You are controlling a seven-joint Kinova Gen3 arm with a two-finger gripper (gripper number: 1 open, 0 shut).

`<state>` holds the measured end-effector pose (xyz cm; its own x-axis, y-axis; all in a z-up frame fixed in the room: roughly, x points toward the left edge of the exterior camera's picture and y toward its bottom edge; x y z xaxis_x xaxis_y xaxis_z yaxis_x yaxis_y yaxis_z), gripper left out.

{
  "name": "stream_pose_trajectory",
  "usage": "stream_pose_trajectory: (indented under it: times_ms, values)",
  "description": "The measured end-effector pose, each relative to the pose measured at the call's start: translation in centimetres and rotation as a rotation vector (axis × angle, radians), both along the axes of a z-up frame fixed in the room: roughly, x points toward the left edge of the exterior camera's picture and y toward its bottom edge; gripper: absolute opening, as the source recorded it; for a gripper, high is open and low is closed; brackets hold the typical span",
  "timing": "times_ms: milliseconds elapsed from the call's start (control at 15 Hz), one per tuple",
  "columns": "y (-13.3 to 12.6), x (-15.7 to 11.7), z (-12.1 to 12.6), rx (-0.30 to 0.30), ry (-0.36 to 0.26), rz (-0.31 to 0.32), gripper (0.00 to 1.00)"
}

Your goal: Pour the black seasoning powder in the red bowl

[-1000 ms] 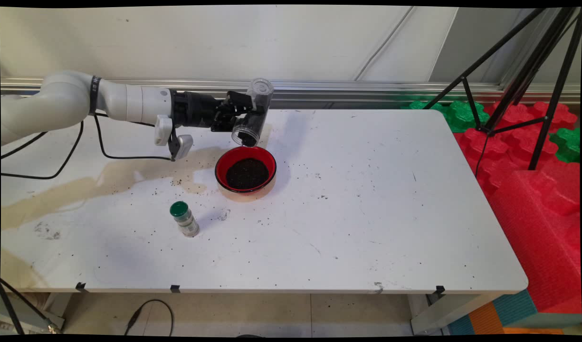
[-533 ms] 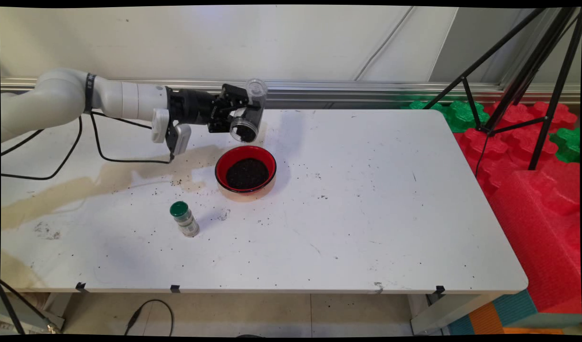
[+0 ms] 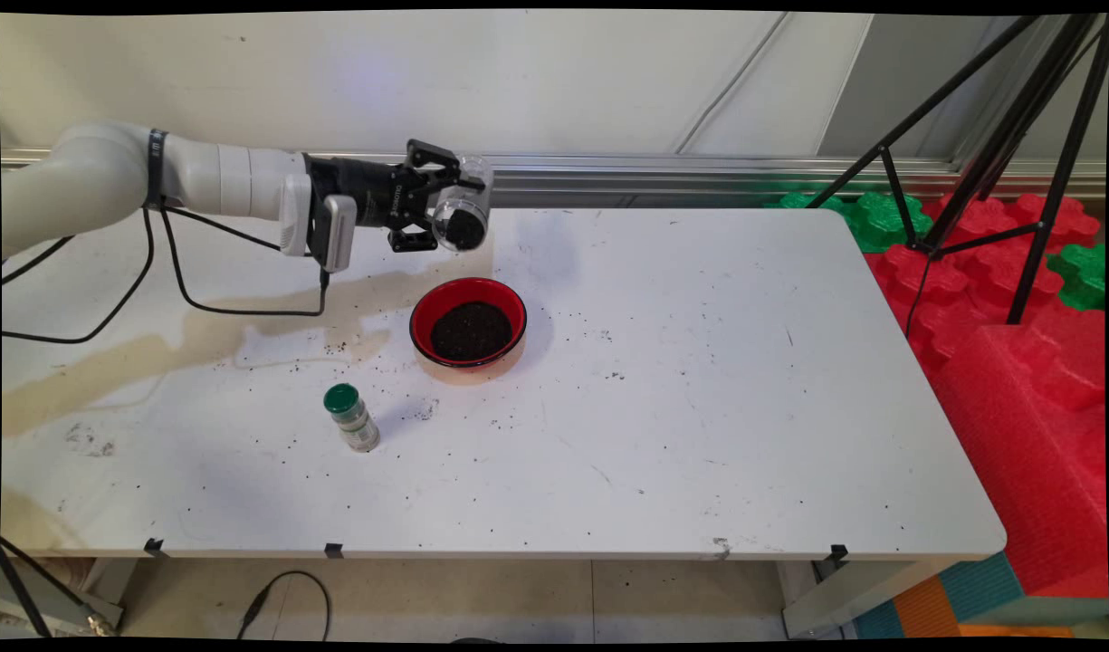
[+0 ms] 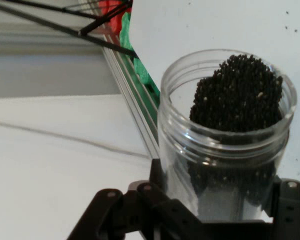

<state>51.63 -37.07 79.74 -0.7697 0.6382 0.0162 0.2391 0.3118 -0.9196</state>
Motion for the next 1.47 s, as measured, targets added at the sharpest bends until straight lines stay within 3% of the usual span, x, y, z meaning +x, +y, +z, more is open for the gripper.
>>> stream_pose_trajectory:
  times_ms: [1467]
  values:
    - [-0.1, 3.6, 3.1, 0.638, 0.799, 0.423, 0.00]
